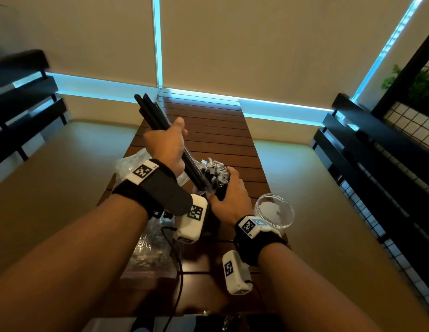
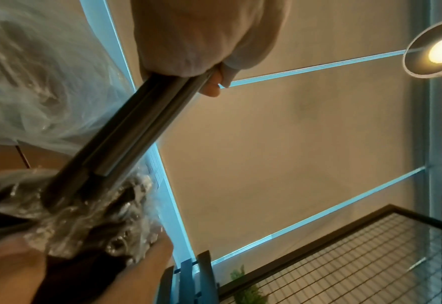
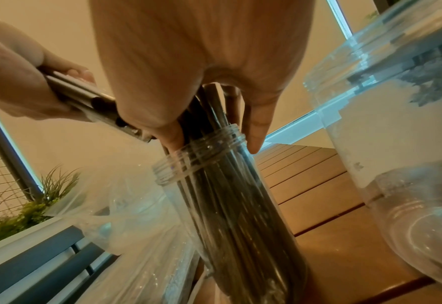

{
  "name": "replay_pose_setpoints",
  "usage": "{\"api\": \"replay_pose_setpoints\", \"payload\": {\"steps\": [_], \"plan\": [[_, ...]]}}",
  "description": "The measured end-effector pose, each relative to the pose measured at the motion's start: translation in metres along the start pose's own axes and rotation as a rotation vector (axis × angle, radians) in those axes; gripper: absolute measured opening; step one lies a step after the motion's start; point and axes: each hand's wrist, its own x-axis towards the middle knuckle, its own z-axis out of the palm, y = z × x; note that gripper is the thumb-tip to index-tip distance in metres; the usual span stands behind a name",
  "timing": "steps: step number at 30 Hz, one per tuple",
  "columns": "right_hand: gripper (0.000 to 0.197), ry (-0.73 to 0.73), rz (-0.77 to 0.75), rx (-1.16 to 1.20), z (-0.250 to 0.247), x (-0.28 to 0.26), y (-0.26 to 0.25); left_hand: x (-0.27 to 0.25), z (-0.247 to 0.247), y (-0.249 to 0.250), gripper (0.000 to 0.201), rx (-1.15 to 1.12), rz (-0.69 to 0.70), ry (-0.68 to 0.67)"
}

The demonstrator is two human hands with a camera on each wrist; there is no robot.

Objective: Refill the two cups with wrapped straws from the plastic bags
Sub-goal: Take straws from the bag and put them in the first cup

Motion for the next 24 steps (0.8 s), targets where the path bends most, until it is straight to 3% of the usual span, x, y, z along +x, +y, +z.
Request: {"api": "replay_pose_setpoints", "payload": {"steps": [5,11,17,21,24], "plan": [[0.084,-0.033,-0.014,0.020,0.002,0.002,0.000,-0.003,-0.001,-0.022,0.020,0.100,0.018,0.076],[0.113,-0.160,-0.010,0.050,-0.002,0.003,0.004,0.001,0.004,-0.034,0.023,0.131,0.032,0.173],[0.093,0.012,-0.002,-0.033,0.006,0.004,-0.006,0.006,0.002,-0.040,0.048,0.166,0.086,0.246],[0.080,0.066,-0.025,-0.075,0.011,0.006,-0.007,-0.008,0.004,-0.044,0.049,0.256,0.214,0.065],[0.081,0.071,-0.019,-0.016,0.012,0.007,-0.004,-0.019,0.005,-0.054,0.031,0.366,0.349,-0.119]]}}
